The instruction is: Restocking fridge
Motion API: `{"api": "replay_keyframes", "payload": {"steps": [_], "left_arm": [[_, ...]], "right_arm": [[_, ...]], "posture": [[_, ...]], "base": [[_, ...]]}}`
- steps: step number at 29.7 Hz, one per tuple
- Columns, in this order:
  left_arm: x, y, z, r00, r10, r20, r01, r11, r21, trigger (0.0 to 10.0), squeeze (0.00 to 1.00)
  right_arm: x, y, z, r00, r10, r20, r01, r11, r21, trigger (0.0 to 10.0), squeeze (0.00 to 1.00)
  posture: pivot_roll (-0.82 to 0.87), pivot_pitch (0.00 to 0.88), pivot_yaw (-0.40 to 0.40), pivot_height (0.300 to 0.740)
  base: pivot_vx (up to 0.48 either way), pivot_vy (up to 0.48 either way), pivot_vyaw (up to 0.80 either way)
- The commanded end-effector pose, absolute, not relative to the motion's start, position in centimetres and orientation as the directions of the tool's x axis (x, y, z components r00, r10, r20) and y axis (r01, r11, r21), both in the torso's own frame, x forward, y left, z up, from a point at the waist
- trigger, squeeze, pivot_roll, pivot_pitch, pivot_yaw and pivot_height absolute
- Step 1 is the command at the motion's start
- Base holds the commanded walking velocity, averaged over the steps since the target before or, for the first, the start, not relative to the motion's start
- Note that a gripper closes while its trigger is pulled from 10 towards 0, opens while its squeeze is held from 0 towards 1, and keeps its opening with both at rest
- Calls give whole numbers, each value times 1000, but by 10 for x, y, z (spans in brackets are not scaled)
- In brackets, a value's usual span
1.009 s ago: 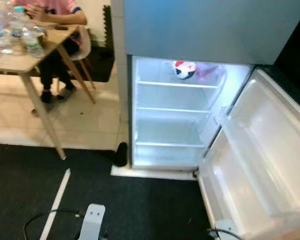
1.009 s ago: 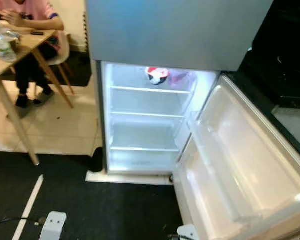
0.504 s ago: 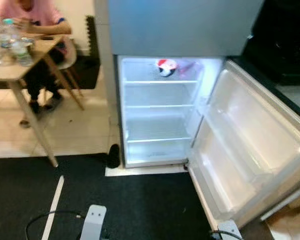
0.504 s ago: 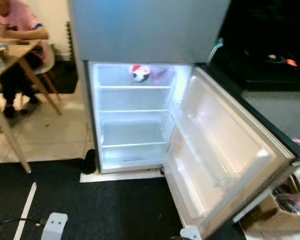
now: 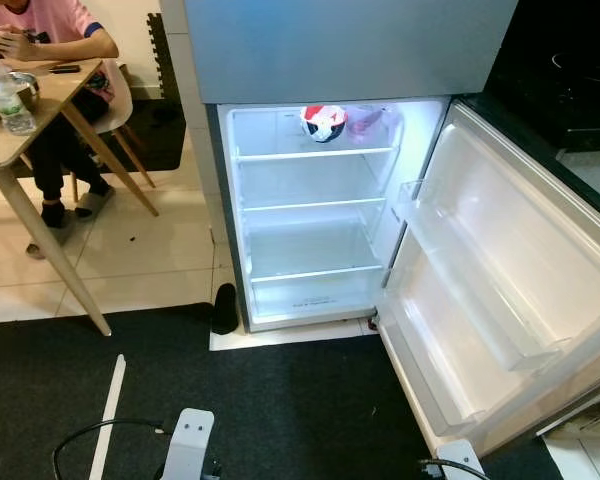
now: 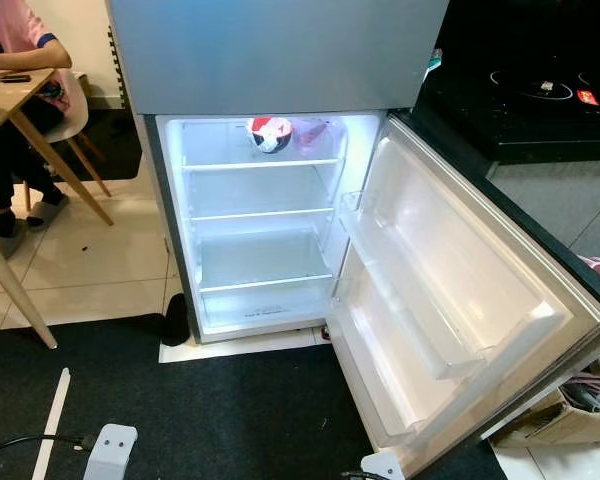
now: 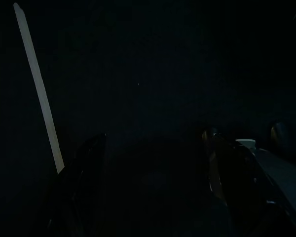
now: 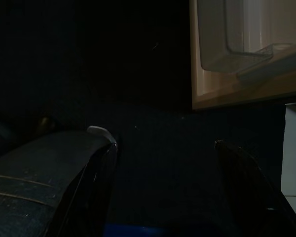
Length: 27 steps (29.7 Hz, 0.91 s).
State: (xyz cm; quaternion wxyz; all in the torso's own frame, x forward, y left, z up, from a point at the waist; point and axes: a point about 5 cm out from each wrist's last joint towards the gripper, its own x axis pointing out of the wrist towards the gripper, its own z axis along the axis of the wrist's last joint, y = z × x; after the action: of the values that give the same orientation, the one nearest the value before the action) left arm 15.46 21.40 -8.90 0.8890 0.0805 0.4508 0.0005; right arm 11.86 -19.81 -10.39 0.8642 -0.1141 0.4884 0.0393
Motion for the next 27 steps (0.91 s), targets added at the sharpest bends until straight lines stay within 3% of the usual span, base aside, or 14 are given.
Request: {"api": "replay_keyframes", "payload": {"steps": [1,9,27], "left_arm": [[152,216,-90,586,79,-807,81,985,155,10000,0],[152,217,-89,585,74,-808,87,984,153,10000,0],[153,217,-89,592,79,-802,76,985,153,10000,0]], "right_arm": [[119,-201,-103,530,-56,-846,-152,975,-161,10000,0],[120,-200,-103,536,-54,-843,-152,975,-159,10000,0],[117,-201,-104,526,-59,-849,-150,976,-160,10000,0]], "posture": [[-79,0,-47,723],[-79,0,-46,723],[-82,0,-49,723]], "base": [[0,0,0],[0,0,0],[176,-395,0]]}}
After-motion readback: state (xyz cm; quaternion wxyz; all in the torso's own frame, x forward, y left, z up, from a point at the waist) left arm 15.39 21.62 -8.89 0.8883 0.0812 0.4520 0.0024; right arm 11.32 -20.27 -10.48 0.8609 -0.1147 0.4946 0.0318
